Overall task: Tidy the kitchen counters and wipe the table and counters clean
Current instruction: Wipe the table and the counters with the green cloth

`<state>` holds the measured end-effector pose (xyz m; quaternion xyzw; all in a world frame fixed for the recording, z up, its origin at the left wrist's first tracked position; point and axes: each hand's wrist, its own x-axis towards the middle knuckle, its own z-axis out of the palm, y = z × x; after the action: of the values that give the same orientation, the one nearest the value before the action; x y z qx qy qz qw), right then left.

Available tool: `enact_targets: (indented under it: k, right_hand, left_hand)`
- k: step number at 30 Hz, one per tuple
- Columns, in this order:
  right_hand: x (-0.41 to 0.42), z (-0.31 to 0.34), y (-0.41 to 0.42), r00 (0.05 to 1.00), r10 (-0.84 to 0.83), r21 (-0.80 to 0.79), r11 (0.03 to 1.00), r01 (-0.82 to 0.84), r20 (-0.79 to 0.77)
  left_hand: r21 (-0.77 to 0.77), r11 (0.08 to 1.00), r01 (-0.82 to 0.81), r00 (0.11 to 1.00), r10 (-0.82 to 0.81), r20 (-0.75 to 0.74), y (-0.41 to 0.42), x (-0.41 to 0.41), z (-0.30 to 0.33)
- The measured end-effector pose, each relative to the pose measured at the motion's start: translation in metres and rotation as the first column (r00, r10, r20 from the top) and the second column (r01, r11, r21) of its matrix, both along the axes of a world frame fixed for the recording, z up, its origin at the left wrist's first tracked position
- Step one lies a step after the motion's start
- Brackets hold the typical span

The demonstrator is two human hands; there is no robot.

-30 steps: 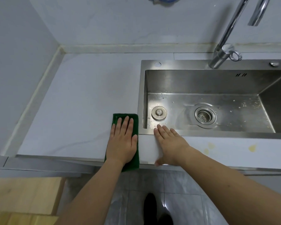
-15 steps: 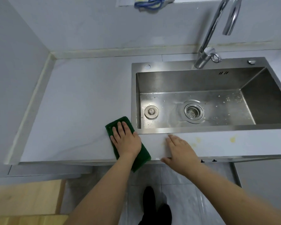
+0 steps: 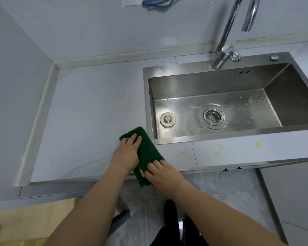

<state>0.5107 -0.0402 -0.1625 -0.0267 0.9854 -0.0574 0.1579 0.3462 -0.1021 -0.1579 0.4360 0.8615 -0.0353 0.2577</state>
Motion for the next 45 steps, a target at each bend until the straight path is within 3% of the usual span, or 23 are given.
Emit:
enact_targets:
  k: [8,17,20,23,28,37,45]
  right_hand:
    - [-0.006,0.013,0.009,0.999,0.031,0.004,1.000,-0.031,-0.024]
    - [0.025,0.043,0.062,0.947,-0.105,0.182,0.982,0.051,0.302]
    - [0.024,0.041,0.057,0.965,-0.103,0.156,0.986,0.066,0.243]
    - [0.027,0.026,0.043,0.951,-0.228,0.063,0.974,0.220,0.209]
    - [0.026,0.003,0.019,0.904,-0.360,0.064,0.933,0.355,0.231]
    - [0.046,-0.009,0.045,0.939,-0.301,0.064,0.953,0.295,0.167]
    - [0.103,0.003,0.117,0.920,-0.331,0.063,0.944,0.325,0.209]
  left_hand:
    - [-0.100,0.995,0.023,1.000,-0.021,0.017,-0.006,0.005,0.004]
    - [-0.179,0.972,0.149,0.979,-0.170,-0.109,-0.016,0.055,0.010]
    - [-0.152,0.976,0.155,0.974,-0.176,-0.139,-0.019,0.058,0.009]
    - [-0.109,0.987,0.116,0.992,-0.121,-0.041,-0.022,0.056,0.007]
    - [-0.069,0.996,0.058,0.996,-0.053,0.068,-0.022,0.053,0.006]
    - [-0.117,0.993,-0.014,0.989,0.031,0.142,-0.007,0.070,0.012]
    - [-0.131,0.989,0.067,0.994,-0.054,0.096,0.058,0.139,0.017]
